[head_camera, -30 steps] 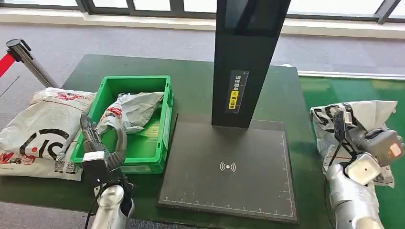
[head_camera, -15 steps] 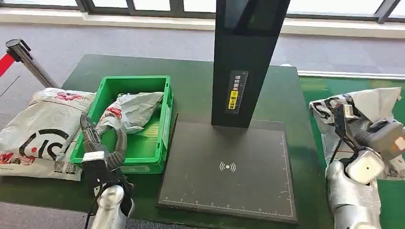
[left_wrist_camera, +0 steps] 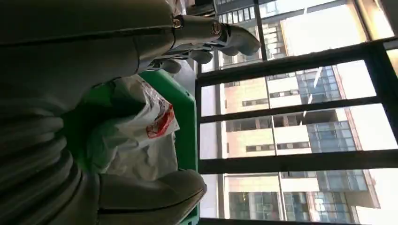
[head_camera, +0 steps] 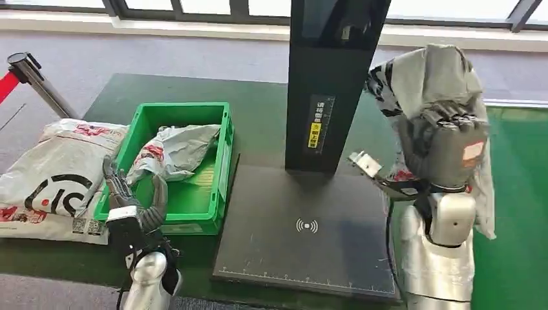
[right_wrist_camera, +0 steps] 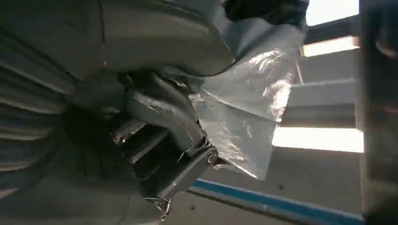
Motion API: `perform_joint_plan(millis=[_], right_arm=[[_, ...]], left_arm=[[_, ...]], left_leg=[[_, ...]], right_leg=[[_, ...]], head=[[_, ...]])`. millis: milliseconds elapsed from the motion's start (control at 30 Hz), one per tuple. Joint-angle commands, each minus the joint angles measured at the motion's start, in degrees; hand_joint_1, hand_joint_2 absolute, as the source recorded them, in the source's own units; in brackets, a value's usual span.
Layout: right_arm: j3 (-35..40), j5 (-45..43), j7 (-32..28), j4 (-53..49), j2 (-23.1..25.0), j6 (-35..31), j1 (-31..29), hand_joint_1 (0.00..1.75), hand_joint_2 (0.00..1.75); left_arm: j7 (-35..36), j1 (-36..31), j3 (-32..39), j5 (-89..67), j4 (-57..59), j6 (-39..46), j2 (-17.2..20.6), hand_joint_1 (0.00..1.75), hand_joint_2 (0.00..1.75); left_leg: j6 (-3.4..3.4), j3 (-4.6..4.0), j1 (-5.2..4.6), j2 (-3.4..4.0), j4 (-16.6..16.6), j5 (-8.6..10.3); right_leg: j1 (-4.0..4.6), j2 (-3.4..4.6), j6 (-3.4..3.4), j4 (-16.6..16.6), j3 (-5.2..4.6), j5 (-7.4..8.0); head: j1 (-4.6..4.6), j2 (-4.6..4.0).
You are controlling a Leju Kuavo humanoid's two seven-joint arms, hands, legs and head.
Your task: Moved the parcel from conveyor to table for the left to box.
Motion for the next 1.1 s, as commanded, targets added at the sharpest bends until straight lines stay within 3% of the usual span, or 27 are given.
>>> perform_joint_plan(millis=[33,133,233,700,1033,1067,1100], right_arm=[[-3.10,-3.83,-12.32,-12.25,13.42,0.26,3.04,1.75,1.75],[-3.10,-3.83,-12.32,-12.25,13.42,0.26,3.04,1.75,1.75],[-3.10,-3.83,-12.32,-12.25,13.42,0.26,3.04,1.75,1.75],[-5.87,-7.21,-16.42,-7.33,13.74,0.26,3.22,1.75,1.75],[-4.73,-4.96,-13.61,-4.56,13.53,0.26,3.33,1.75,1.75],[-4.98,-4.51,-13.47,-4.72,13.52,0.26,3.42,0.24,1.75],[-5.25,-4.51,-13.47,-5.54,13.56,0.26,3.62,0.02,1.75]], left_arm=[[0.28,1.97,0.03,0.01,0.85,-0.95,0.32,0.00,1.75],[0.28,1.97,0.03,0.01,0.85,-0.95,0.32,0.00,1.75],[0.28,1.97,0.03,0.01,0.85,-0.95,0.32,0.00,1.75],[0.28,2.08,0.35,-0.03,1.38,-1.14,0.47,0.00,1.75],[0.28,2.20,-0.61,0.30,1.70,-0.96,0.75,0.00,1.75],[0.28,2.14,-0.40,0.18,1.82,-1.31,0.71,0.00,1.75],[0.28,1.82,-0.28,-0.04,2.25,-1.74,0.56,0.00,1.75]], left_leg=[[0.02,0.12,-0.05,0.17,-0.05,-0.09],[0.00,0.40,-0.07,0.51,-0.17,-0.20],[-0.04,0.19,-0.03,0.12,-0.08,-0.11],[-0.05,0.39,-0.02,0.29,-0.18,-0.15],[-0.05,0.27,-0.01,0.28,-0.11,-0.12],[-0.04,0.38,-0.01,0.33,-0.16,-0.14],[-0.05,0.30,-0.02,0.28,-0.12,-0.12]], right_leg=[[-0.04,0.12,-0.02,0.00,0.07,-0.09],[-0.02,0.42,-0.10,-0.13,0.24,-0.09],[-0.01,0.11,-0.03,-0.09,0.16,-0.08],[0.01,0.24,-0.06,-0.22,0.32,-0.07],[0.02,0.26,-0.04,-0.15,0.20,-0.04],[0.02,0.28,-0.06,-0.21,0.29,-0.04],[0.00,0.26,-0.04,-0.16,0.22,-0.04]], head=[[0.04,0.00],[0.00,0.00],[0.02,0.00],[0.00,0.00],[0.02,0.00],[0.02,0.00],[0.02,0.00]])
